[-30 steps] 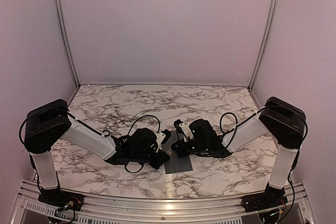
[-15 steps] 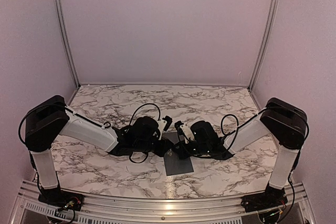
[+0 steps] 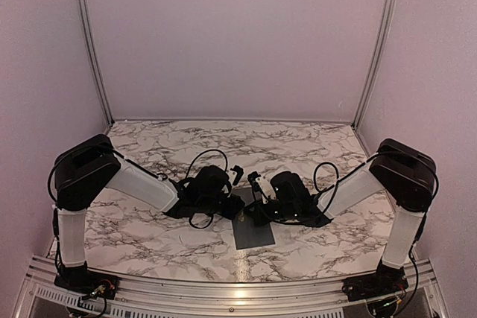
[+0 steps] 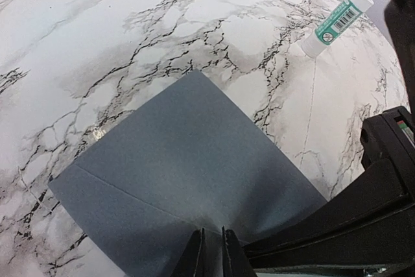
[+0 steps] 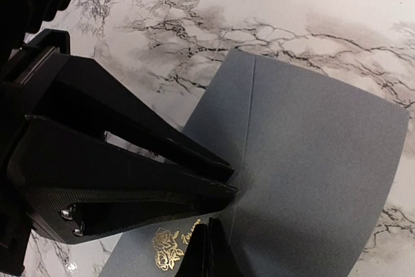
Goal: Place the letter into the envelope and seal it
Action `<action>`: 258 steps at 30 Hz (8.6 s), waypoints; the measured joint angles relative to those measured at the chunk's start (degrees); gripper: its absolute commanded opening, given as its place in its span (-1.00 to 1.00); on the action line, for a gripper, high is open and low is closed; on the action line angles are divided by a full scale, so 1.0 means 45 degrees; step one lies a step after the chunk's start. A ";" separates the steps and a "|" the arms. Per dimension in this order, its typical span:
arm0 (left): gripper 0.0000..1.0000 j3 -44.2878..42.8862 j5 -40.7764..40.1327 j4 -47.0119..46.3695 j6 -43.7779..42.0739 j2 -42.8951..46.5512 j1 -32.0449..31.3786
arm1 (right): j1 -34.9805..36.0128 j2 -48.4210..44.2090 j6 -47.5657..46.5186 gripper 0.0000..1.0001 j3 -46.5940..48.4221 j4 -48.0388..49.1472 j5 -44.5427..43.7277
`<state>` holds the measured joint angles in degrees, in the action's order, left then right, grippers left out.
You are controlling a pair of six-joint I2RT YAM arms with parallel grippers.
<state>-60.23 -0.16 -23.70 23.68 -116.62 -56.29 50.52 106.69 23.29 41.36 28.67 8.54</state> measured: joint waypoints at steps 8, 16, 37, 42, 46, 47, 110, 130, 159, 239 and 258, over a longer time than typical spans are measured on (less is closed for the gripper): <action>-0.78 -0.0034 -0.0049 -0.0160 0.0170 -0.0189 0.0053 | 0.0024 -0.0253 0.0000 -1.00 -0.0155 -0.0219 0.0073; -0.79 -0.0034 -0.0121 -0.0452 0.0175 -0.0316 0.0049 | 0.0330 -0.1059 -0.0005 -1.00 -0.0447 -0.1321 0.0092; -0.80 0.0097 -0.0165 -0.0704 0.0175 -0.0325 0.0053 | 0.0656 -0.0855 0.0005 -1.00 0.0704 -0.1904 0.0355; -0.80 0.0170 -0.0165 -0.0826 0.0170 -0.0325 0.0058 | 0.0656 0.0010 0.0083 -1.00 0.0874 -0.1496 0.0340; -0.80 0.0209 -0.0170 -0.0899 0.0170 -0.0325 0.0058 | 0.0656 0.0078 0.0126 -1.00 0.0869 -0.1355 0.0219; -0.80 0.0214 -0.0165 -0.0908 0.0170 -0.0325 0.0058 | 0.0656 0.0078 0.0146 -1.00 0.0845 -0.1326 0.0180; -0.81 0.0486 -0.0306 -0.1073 -0.0136 -0.0194 -0.0019 | 0.0155 -0.0330 0.0102 -1.00 0.0529 -0.1627 -0.1069; -0.81 0.0500 -0.0277 -0.1064 -0.0175 -0.0170 -0.0053 | 0.1166 -0.2220 0.0238 -1.00 -0.0160 -0.3580 -0.2030; -0.82 0.0602 -0.0267 -0.1064 -0.0257 -0.0102 -0.0029 | 0.1093 -0.0277 -0.0165 -1.00 0.1535 -0.3468 -0.2200; 0.98 0.5061 -0.7456 0.3036 -0.4070 1.2128 0.4323 | -0.2773 -1.2050 -0.3696 0.97 -0.2234 -0.4362 -1.0574; 0.98 1.0156 -0.7810 -0.4561 -0.6305 1.1482 0.8510 | -0.7791 -0.9938 -0.4041 0.97 -0.4167 -0.0763 -1.2390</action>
<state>-14.52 -35.31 -44.23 -4.69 -64.95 -18.00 15.46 61.98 5.10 22.61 25.23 -47.22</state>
